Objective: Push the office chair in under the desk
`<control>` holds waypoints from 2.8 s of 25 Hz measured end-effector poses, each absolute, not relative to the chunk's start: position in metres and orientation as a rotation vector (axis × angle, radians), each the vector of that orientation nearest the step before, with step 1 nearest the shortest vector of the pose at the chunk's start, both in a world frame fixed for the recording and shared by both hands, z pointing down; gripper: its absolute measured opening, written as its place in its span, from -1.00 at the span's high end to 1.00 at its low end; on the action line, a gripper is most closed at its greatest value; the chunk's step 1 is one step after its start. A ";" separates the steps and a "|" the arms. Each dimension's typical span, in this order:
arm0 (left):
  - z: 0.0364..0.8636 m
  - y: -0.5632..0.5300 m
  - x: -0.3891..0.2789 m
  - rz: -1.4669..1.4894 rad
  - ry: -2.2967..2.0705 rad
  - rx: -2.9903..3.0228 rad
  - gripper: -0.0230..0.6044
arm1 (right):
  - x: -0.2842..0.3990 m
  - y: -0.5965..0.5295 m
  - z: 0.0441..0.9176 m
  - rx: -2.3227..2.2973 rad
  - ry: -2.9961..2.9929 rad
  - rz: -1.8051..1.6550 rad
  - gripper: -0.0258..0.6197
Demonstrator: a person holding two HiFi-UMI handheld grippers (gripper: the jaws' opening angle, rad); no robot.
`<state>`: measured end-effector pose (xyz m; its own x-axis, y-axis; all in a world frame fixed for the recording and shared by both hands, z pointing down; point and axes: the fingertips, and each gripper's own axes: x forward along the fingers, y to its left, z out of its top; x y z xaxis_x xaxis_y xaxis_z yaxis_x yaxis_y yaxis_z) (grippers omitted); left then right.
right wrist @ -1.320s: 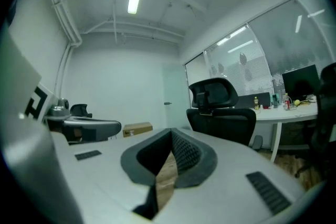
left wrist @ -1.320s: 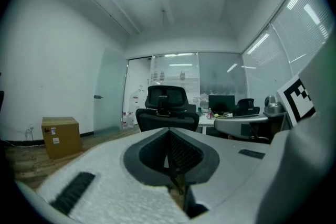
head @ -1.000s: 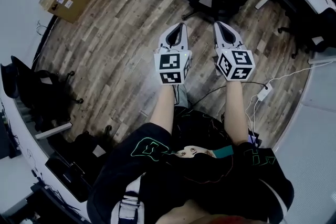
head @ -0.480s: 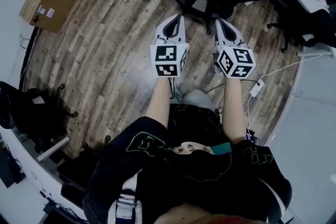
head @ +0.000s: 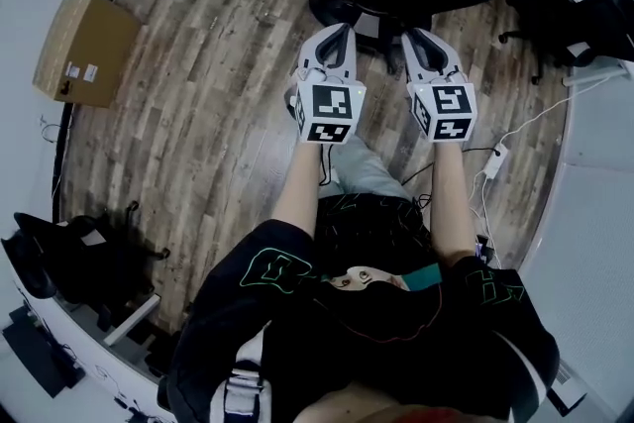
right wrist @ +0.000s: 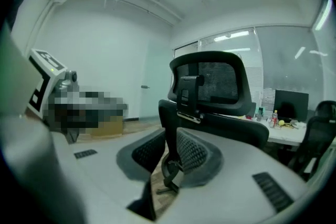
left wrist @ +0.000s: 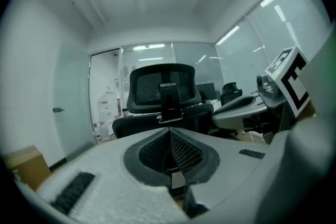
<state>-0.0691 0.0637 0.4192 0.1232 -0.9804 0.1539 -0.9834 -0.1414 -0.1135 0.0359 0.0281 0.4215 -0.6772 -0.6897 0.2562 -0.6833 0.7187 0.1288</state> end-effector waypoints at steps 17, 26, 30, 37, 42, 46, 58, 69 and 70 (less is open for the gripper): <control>0.420 -0.091 -0.078 1.518 -1.899 2.798 0.08 | 0.017 -0.116 0.423 0.885 -1.895 -0.999 -0.02; 0.421 -0.125 -0.074 2.006 -1.908 2.841 -0.25 | 0.020 -0.128 0.424 0.861 -1.746 -1.127 -0.19; 0.433 -0.138 -0.075 2.089 -1.838 2.825 -0.31 | 0.016 -0.135 0.430 0.851 -1.733 -1.129 -0.20; 0.436 -0.149 -0.073 2.237 -1.782 2.865 -0.41 | 0.014 -0.145 0.429 0.894 -1.627 -1.197 -0.17; 0.435 -0.152 -0.071 2.235 -1.787 2.923 -0.43 | 0.014 -0.148 0.429 0.919 -1.616 -1.189 -0.17; 0.439 -0.153 -0.072 2.227 -1.786 2.930 -0.43 | 0.014 -0.148 0.430 0.935 -1.611 -1.190 -0.16; 0.440 -0.205 -0.065 2.247 -1.764 2.935 -0.42 | 0.022 -0.204 0.431 0.979 -1.576 -1.129 -0.16; 0.440 -0.256 -0.069 2.217 -1.739 2.949 -0.42 | 0.018 -0.251 0.431 0.996 -1.574 -1.154 -0.16; 0.439 -0.263 -0.072 2.234 -1.745 2.931 -0.42 | 0.015 -0.257 0.430 1.005 -1.572 -1.158 -0.16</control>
<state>-0.0724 -0.2630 0.4391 0.2300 -0.9311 0.2830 -0.0490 -0.3015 -0.9522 0.0152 -0.2566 0.4303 -0.2532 -0.9470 0.1978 -0.0923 0.2272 0.9695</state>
